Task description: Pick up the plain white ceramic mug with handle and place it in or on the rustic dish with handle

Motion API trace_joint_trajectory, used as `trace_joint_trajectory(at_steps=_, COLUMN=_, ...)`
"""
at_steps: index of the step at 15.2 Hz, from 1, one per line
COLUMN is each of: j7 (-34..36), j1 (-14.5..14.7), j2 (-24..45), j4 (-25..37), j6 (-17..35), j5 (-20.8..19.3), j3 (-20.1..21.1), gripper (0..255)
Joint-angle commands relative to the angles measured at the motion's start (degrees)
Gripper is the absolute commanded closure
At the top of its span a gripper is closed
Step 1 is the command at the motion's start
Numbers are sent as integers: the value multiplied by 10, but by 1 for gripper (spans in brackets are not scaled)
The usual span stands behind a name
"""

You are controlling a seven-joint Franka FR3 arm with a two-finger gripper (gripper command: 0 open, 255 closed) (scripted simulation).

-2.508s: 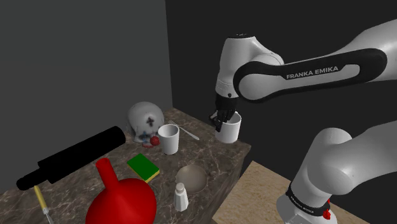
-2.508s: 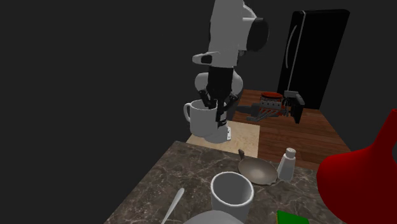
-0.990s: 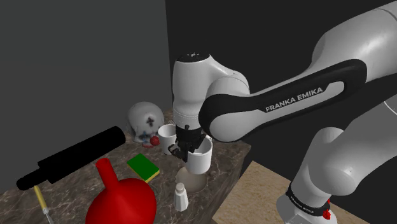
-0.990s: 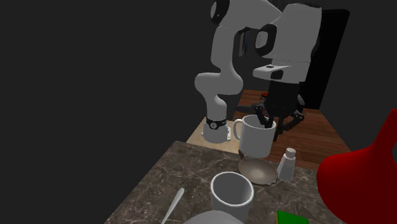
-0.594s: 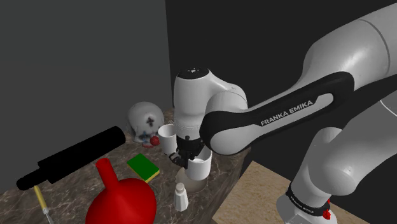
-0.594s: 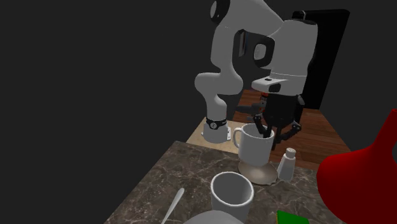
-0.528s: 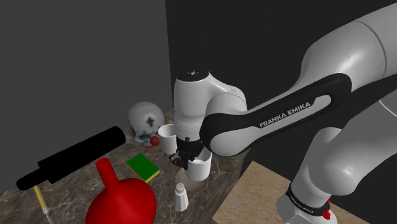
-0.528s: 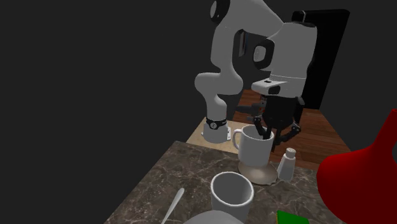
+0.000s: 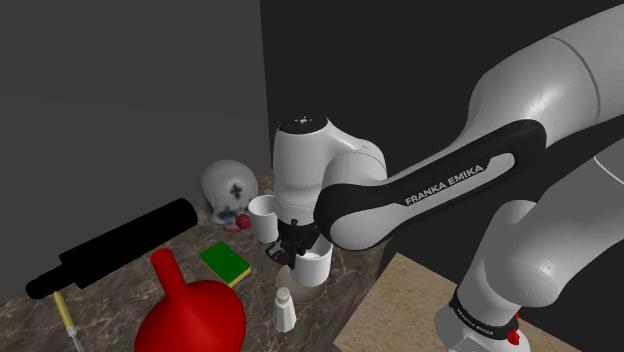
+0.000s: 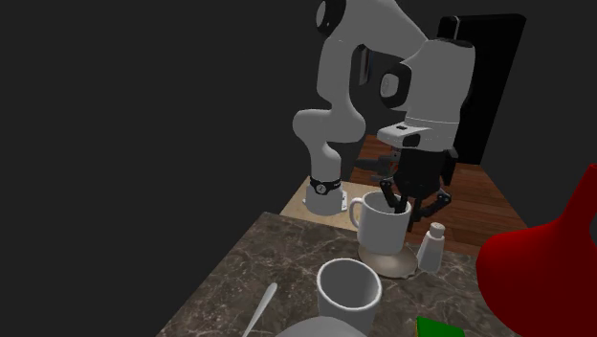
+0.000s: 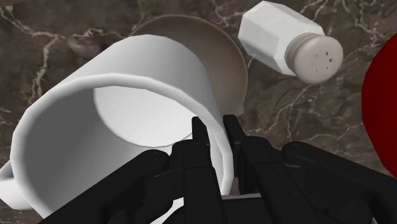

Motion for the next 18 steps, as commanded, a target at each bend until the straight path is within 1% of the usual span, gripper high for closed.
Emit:
trace_joint_trajectory(at_steps=1, j7=0, j1=0, j2=0, j4=0, j6=0, j5=0, j3=0, gripper=0)
trace_joint_trajectory(at_steps=6, j7=0, j1=0, j2=0, j4=0, j6=0, j5=0, j3=0, gripper=0)
trace_joint_trajectory(at_steps=10, j7=-13, j1=10, j2=-43, j4=42, j6=-82, j5=14, j3=-19, gripper=0)
trace_joint_trajectory(at_steps=18, j7=-13, j1=10, j2=-43, j4=42, j6=-82, j5=14, j3=-19, gripper=0)
